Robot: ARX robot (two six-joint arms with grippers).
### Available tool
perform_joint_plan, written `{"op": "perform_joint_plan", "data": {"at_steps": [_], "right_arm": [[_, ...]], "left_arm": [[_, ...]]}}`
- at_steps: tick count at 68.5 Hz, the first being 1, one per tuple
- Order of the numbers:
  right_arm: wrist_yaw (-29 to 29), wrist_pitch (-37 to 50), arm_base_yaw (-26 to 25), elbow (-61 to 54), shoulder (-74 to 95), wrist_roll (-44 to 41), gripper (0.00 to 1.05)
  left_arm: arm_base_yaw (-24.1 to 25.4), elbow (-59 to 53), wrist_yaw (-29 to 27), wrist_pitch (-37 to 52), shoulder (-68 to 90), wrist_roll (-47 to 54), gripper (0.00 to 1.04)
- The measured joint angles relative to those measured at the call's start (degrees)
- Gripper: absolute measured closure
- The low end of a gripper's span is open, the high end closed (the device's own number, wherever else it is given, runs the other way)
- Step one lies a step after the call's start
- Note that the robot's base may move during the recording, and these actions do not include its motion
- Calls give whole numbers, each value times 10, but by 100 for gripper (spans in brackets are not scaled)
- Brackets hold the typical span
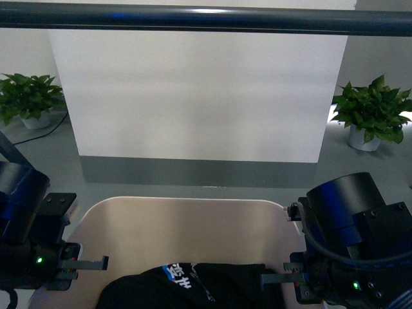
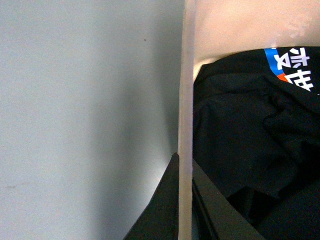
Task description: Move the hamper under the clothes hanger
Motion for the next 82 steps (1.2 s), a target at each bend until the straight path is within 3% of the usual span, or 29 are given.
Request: {"op": "perform_joint_plan", "data": {"at_steps": [29,69,82], "right_arm": [[-10,8,-10,-5,14,-1,102],[-10,-7,-23,21,55,11,102],[-12,-26,-24,30,63,11,102]], "left_arm": [[7,-66,27,7,-27,-9,101],[-4,-26,22,-6,10,-15,101],[-2,8,16,-59,22,-28,101]]}}
